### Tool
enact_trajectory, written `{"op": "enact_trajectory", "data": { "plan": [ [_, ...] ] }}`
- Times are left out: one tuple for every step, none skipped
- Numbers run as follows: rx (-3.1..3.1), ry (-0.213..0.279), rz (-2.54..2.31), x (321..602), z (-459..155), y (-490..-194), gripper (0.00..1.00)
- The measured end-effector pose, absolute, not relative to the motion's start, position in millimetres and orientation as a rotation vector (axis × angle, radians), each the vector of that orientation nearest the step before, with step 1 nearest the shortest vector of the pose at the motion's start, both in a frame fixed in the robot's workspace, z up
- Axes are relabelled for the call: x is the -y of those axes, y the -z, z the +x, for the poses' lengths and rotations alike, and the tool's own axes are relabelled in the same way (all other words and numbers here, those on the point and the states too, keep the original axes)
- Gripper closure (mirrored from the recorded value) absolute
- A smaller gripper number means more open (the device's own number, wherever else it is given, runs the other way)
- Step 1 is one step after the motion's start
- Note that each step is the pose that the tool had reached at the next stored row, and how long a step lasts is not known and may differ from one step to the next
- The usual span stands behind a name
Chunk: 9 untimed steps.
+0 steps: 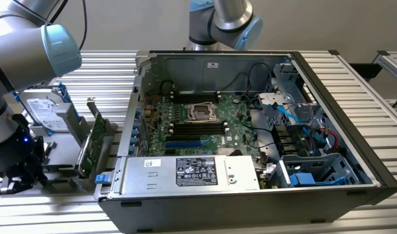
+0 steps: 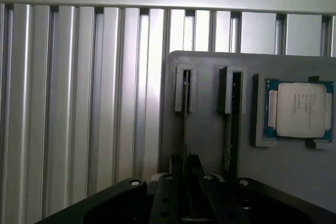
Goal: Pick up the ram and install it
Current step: 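Pick up the ram and move it above insertion slot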
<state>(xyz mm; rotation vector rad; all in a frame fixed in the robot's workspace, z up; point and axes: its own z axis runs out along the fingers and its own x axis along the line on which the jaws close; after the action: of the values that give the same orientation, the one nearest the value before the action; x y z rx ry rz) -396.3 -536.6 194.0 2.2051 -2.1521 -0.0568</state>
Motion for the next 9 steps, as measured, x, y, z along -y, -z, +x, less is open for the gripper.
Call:
{"op": "enact_trajectory", "data": {
  "plan": [
    [2.155, 0.057, 2.202, 536.6, -396.2, -194.0, 0.82],
    [2.158, 0.057, 2.199, 536.6, -396.2, -194.0, 0.82],
    [2.16, 0.057, 2.197, 536.6, -396.2, -194.0, 0.86],
    [2.162, 0.057, 2.195, 536.6, -396.2, -194.0, 0.86],
    [2.163, 0.057, 2.194, 536.6, -396.2, -194.0, 0.86],
    [2.164, 0.057, 2.194, 536.6, -396.3, -194.0, 0.86],
    [2.164, 0.057, 2.193, 536.6, -396.3, -194.0, 0.86],
    [2.164, 0.057, 2.193, 536.6, -396.3, -193.9, 0.86],
    [2.164, 0.057, 2.193, 536.6, -396.2, -193.9, 0.86]
  ]
}}
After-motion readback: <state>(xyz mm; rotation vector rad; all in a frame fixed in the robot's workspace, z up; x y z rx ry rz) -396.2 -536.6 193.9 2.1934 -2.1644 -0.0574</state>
